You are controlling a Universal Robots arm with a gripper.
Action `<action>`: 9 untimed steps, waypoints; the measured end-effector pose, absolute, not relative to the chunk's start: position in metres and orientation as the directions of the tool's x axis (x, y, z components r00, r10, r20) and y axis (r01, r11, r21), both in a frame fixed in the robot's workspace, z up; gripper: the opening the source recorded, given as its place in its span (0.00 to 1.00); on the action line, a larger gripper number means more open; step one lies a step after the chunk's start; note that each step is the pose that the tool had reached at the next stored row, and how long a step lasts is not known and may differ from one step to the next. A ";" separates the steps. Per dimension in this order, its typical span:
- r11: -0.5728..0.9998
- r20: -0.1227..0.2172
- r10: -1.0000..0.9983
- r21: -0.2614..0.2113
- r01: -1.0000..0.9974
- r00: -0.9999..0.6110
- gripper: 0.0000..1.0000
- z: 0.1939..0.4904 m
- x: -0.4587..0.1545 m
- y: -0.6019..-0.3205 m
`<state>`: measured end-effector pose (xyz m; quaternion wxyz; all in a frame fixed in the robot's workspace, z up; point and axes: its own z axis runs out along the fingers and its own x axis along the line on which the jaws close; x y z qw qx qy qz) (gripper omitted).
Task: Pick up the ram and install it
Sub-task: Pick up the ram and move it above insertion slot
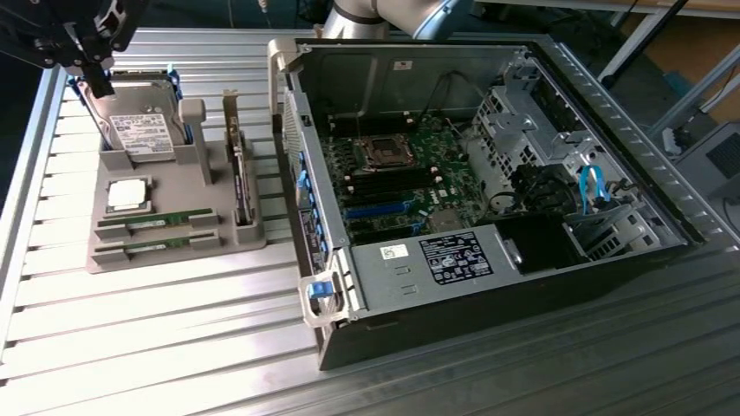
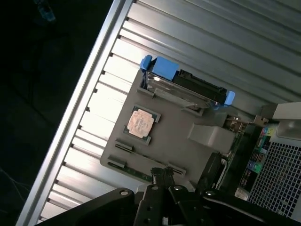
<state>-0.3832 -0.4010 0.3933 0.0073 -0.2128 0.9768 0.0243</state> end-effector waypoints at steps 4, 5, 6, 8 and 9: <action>0.869 -0.024 -0.492 0.044 -0.492 -0.870 0.10 0.393 -0.383 -0.401; 0.860 -0.025 -0.507 0.044 -0.508 -0.861 0.10 0.393 -0.383 -0.401; 0.846 -0.024 -0.531 0.044 -0.532 -0.847 0.10 0.393 -0.383 -0.401; 0.827 -0.024 -0.559 0.044 -0.560 -0.829 0.10 0.393 -0.383 -0.401; 0.814 -0.024 -0.578 0.044 -0.579 -0.816 0.10 0.393 -0.383 -0.401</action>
